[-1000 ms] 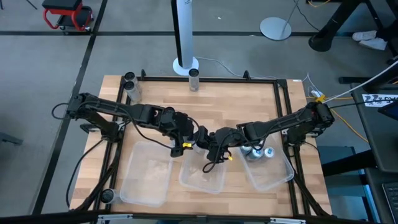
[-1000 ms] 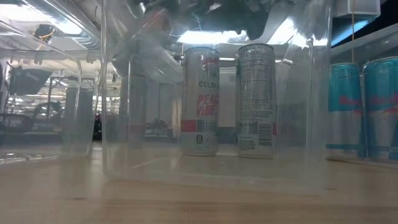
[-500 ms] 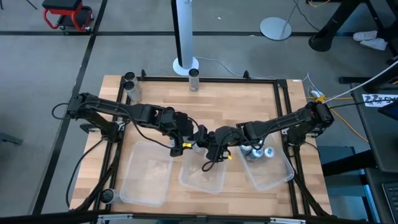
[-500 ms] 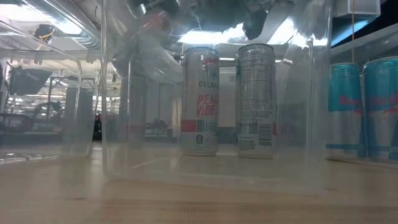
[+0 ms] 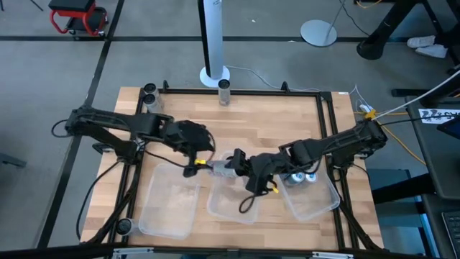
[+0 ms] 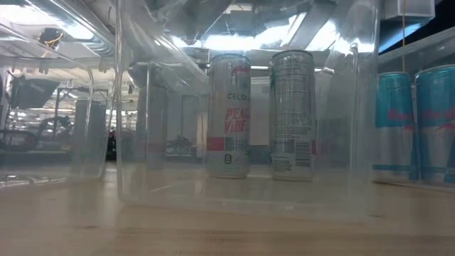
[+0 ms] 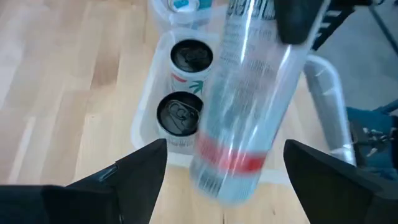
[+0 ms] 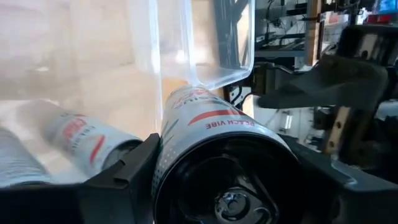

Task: Sort soda cans
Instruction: Adjust the white-pink soda can in the middle transparent bin

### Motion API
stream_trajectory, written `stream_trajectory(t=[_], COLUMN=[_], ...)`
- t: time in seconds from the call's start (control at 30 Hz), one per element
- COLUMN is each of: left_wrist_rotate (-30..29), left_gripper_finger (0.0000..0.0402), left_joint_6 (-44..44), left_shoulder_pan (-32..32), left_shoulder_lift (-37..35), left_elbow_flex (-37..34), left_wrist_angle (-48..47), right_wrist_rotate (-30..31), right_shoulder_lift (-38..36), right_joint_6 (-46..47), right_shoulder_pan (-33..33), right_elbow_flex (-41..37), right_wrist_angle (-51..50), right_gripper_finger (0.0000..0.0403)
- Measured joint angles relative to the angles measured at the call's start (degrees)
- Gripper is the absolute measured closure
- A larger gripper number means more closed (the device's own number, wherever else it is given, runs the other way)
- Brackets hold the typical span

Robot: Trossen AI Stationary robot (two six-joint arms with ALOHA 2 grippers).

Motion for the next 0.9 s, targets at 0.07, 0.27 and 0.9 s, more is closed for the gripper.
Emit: stream_trajectory(t=[0.07,0.27,0.9], left_wrist_rotate=[-0.79,-3.38,-6.36], left_gripper_finger=[0.0091,0.009,0.0089], left_joint_6=[-0.2,-1.23,-2.45], left_shoulder_pan=[-0.73,-4.11,-9.65], left_shoulder_lift=[-2.35,-7.31,-15.16], left_elbow_flex=[-0.1,-4.97,-24.16], left_wrist_angle=[-0.89,-0.21,14.0], right_wrist_rotate=[0.0,-1.17,-18.07], right_shoulder_lift=[-0.04,-0.04,13.83], right_joint_6=[2.56,9.58,29.36], right_shoulder_pan=[0.97,4.24,-1.92], right_elbow_flex=[2.01,5.35,15.72], right_wrist_angle=[-2.96,-9.49,-28.79], right_gripper_finger=[0.0144,0.0142,0.0145])
